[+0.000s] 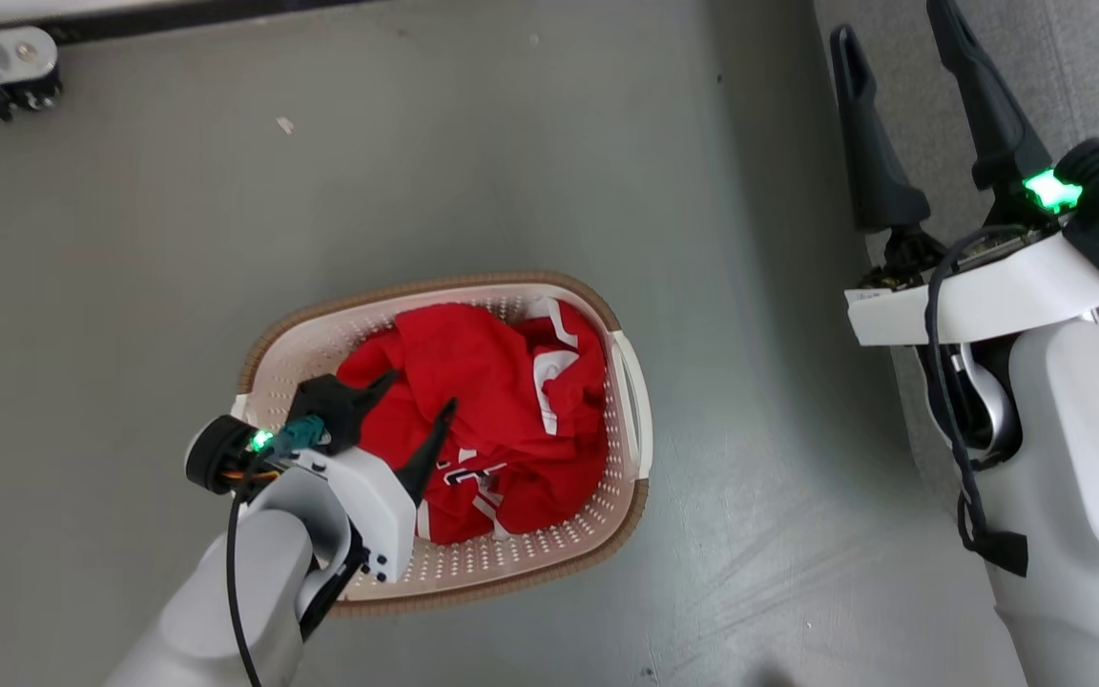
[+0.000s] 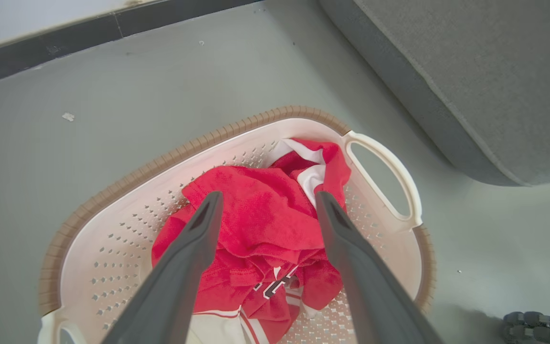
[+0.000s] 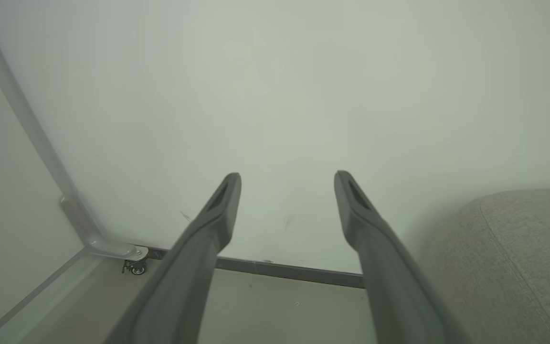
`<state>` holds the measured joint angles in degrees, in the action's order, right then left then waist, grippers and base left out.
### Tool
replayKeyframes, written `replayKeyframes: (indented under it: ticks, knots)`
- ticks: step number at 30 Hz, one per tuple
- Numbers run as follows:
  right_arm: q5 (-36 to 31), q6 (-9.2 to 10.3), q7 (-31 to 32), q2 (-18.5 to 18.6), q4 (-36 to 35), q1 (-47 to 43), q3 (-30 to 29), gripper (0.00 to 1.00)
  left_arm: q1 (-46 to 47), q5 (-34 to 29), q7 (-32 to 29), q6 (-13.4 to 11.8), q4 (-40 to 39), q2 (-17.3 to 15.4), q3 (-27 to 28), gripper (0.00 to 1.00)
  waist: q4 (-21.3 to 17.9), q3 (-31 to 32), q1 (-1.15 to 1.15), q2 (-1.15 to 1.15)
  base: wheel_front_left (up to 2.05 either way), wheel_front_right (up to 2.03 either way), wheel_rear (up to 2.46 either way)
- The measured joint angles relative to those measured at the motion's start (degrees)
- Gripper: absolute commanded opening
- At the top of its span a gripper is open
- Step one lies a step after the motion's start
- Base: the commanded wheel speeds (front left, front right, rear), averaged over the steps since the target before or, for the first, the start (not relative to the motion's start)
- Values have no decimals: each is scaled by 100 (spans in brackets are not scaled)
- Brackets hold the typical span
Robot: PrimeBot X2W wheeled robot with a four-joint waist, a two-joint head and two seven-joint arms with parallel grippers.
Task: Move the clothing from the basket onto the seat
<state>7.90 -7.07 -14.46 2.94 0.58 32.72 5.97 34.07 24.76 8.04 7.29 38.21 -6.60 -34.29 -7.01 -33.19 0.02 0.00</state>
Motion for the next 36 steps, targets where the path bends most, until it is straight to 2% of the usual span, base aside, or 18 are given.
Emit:
replayKeyframes:
  ticks: [17,30,36]
  knots:
    - [212,0,-24,23,-140,887,179,100,1129,78,-839,0,794,132,-237,100,-238,-1002,0,0,0,0,0]
    - [333,0,-24,26,-216,1248,199,100,1614,29,-1135,-9,1336,133,-198,100,-456,-1561,0,0,0,0,0]
    - [375,0,-24,26,-257,1389,244,100,1794,29,-1265,-155,1596,151,-137,100,-561,-1776,0,0,0,0,0]
